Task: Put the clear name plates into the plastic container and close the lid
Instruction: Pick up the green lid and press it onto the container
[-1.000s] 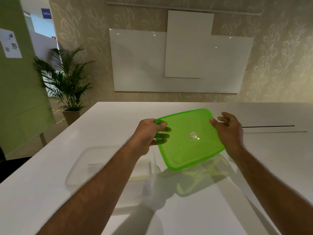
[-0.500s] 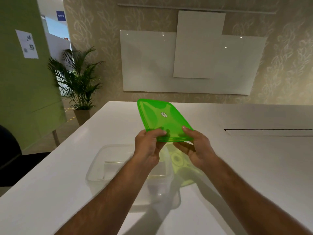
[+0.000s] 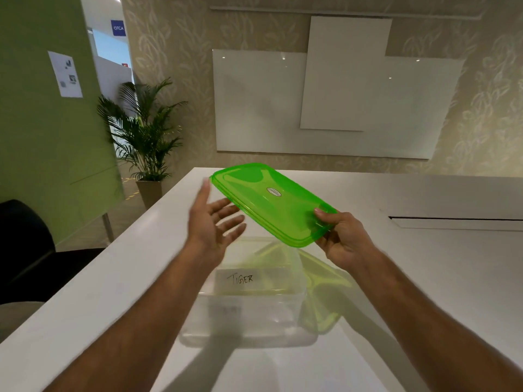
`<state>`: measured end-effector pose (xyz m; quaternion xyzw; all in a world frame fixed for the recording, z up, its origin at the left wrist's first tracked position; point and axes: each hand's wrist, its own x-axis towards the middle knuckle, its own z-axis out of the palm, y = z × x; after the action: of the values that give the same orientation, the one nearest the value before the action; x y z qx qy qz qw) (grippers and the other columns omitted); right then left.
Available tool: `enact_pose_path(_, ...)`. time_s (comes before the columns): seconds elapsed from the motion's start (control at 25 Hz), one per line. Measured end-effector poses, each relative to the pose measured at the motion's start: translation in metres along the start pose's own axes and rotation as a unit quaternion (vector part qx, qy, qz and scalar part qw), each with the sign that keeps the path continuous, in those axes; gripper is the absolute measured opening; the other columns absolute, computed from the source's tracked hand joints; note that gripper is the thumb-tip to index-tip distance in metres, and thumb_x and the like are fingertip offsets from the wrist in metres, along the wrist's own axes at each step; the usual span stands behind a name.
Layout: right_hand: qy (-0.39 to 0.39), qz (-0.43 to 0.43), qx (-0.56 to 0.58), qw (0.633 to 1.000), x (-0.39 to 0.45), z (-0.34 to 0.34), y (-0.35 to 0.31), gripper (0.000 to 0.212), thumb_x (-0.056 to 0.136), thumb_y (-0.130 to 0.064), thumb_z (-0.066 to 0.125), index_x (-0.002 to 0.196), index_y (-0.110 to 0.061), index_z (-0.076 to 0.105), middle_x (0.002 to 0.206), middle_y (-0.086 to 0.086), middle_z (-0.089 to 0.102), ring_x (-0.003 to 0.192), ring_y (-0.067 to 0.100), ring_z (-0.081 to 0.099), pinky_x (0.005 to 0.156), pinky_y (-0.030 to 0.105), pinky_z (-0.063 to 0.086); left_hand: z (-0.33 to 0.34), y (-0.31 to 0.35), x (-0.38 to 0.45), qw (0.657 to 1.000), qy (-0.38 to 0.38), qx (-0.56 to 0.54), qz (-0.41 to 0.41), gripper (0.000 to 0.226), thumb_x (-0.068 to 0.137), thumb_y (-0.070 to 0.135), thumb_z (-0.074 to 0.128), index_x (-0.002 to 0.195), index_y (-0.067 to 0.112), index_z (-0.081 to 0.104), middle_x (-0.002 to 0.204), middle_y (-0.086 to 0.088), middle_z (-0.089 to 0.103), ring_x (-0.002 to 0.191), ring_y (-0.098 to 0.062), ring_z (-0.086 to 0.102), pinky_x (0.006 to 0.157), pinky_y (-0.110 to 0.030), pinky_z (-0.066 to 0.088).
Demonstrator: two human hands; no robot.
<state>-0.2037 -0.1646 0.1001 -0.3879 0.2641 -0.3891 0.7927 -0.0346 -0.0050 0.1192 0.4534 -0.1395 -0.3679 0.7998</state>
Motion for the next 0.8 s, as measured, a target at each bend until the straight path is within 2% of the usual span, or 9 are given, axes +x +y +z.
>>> enact_pose_path(0.08,-0.014,0.016,-0.032,0.999,0.003,-0.005,-0.003,0.03,0.083,0.002,0.062,0.113,-0.001,0.065,0.081,0.01,0.076,0.066,0.02,0.071,0.068,0.034,0.06,-0.024,0.02,0.009,1.0,0.016,0.006,-0.011,0.064,0.085,0.069,0.051,0.099,0.008,0.065,0.086,-0.006,0.062,0.07,-0.02,0.056,0.064,-0.033,0.049)
enact_pose_path(0.2,-0.058,0.04,-0.077,0.995,-0.001,-0.005,-0.004,0.025,0.089,0.001,0.054,0.11,0.001,0.066,0.089,0.013,0.076,0.076,0.024,0.073,0.08,0.039,0.059,-0.051,0.037,0.022,0.992,0.039,0.116,-0.013,0.053,0.086,0.061,0.056,0.096,0.011,0.068,0.075,-0.002,0.059,0.058,-0.016,0.051,0.057,-0.027,0.043)
enact_pose_path(0.28,-0.076,0.052,-0.106,0.99,-0.002,-0.002,-0.001,0.029,0.091,-0.001,0.05,0.117,0.003,0.064,0.104,0.018,0.072,0.092,0.031,0.07,0.093,0.045,0.054,-0.063,0.041,0.028,0.978,0.037,0.204,-0.004,0.045,0.083,0.056,0.064,0.092,0.012,0.071,0.081,-0.007,0.064,0.061,-0.018,0.057,0.061,-0.028,0.046)
enact_pose_path(0.4,-0.082,0.065,-0.133,0.986,-0.001,0.002,0.008,0.035,0.091,-0.003,0.051,0.123,0.004,0.061,0.121,0.022,0.065,0.114,0.038,0.06,0.106,0.053,0.043,-0.072,0.04,0.028,0.966,0.028,0.257,0.012,0.043,0.071,0.048,0.08,0.087,0.008,0.076,0.095,-0.021,0.067,0.077,-0.029,0.062,0.076,-0.038,0.049)
enact_pose_path(0.48,-0.073,0.06,-0.145,0.985,-0.001,0.006,0.019,0.033,0.09,-0.005,0.055,0.12,0.003,0.063,0.12,0.024,0.066,0.11,0.038,0.063,0.102,0.054,0.047,-0.073,0.037,0.025,0.954,0.05,0.294,0.04,0.033,0.077,0.037,0.08,0.087,0.005,0.076,0.088,-0.02,0.067,0.075,-0.028,0.06,0.073,-0.038,0.047)
enact_pose_path(0.56,-0.048,0.022,-0.166,0.985,-0.003,0.011,0.029,0.025,0.091,-0.006,0.056,0.113,0.003,0.066,0.104,0.022,0.07,0.091,0.034,0.068,0.089,0.05,0.055,-0.075,0.031,0.021,0.941,0.06,0.325,0.077,0.028,0.083,0.026,0.077,0.093,0.0,0.074,0.082,-0.017,0.065,0.065,-0.025,0.056,0.065,-0.032,0.045)
enact_pose_path(0.64,-0.022,-0.041,-0.199,0.979,-0.004,0.015,0.036,0.019,0.091,-0.006,0.059,0.107,0.003,0.067,0.092,0.02,0.071,0.078,0.031,0.068,0.081,0.049,0.057,-0.078,0.027,0.015,0.925,0.052,0.358,0.115,0.02,0.087,0.021,0.072,0.097,0.004,0.076,0.073,-0.016,0.065,0.052,-0.019,0.053,0.056,-0.026,0.042)
enact_pose_path(0.72,-0.015,-0.064,-0.209,0.976,-0.002,0.017,0.04,0.017,0.089,-0.005,0.063,0.104,0.002,0.068,0.092,0.02,0.071,0.079,0.031,0.068,0.083,0.052,0.056,-0.082,0.025,0.009,0.907,0.051,0.395,0.138,0.011,0.091,0.02,0.067,0.094,0.013,0.076,0.048,-0.007,0.055,0.032,-0.009,0.041,0.041,-0.016,0.031)
enact_pose_path(0.8,-0.016,-0.04,-0.213,0.976,0.0,0.016,0.043,0.017,0.088,-0.006,0.065,0.102,0.0,0.07,0.096,0.022,0.073,0.083,0.035,0.07,0.087,0.056,0.055,-0.088,0.022,0.008,0.896,0.052,0.414,0.151,0.01,0.094,0.018,0.064,0.093,0.016,0.074,0.033,0.005,0.046,0.025,-0.006,0.034,0.032,-0.012,0.023)
